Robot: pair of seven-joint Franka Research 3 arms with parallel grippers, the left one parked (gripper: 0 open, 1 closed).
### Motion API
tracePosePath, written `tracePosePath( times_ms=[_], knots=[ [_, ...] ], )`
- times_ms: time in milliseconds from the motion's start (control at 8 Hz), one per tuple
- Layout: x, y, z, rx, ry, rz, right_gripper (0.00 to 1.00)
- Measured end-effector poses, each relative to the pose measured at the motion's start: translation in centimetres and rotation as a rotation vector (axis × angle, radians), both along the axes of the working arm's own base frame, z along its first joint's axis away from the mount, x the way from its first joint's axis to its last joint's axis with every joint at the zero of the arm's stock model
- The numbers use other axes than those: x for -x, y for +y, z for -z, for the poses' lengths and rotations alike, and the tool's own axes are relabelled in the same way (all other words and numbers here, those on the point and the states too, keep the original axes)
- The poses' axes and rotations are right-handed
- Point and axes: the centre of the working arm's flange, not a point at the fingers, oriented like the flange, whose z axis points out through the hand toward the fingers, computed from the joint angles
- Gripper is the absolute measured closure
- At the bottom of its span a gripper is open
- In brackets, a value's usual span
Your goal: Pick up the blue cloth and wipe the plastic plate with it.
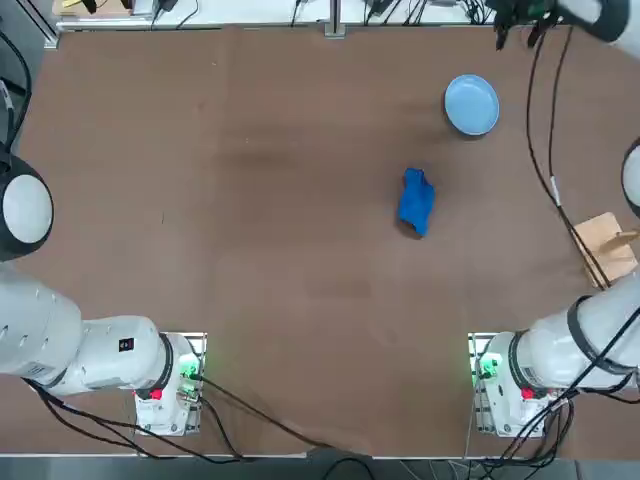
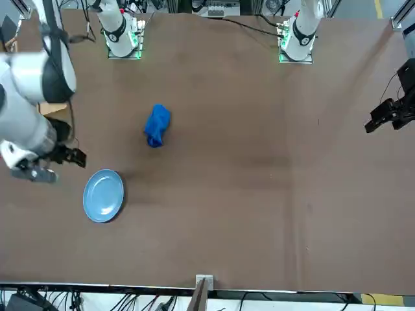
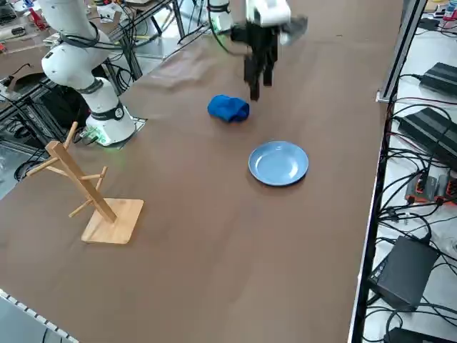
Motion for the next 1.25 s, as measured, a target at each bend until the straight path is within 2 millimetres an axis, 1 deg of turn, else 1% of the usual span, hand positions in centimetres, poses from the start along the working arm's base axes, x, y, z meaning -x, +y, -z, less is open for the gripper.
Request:
tracePosePath(
  times_ms=[125,250,375,500,875,1000,1125,1250],
  knots=[
    [1.8,0.3,-4.7,-0.021,-0.02,0.01,0.0],
    [3.5,0.7,-7.9,-0.053,-0.037,0.014,0.0],
    [4.6,0.9,-9.5,-0.081,-0.041,0.023,0.0],
    [5.1,0.4,-9.8,-0.106,-0.026,0.043,0.0],
    [5.3,-3.7,-9.0,-0.12,0.025,0.123,0.0],
    [5.4,-4.2,-8.9,-0.119,0.035,0.133,0.0],
    [5.6,-4.1,-8.8,-0.118,0.053,0.132,0.0],
    [5.8,-3.2,-8.7,-0.117,0.068,0.123,0.0]
  ],
)
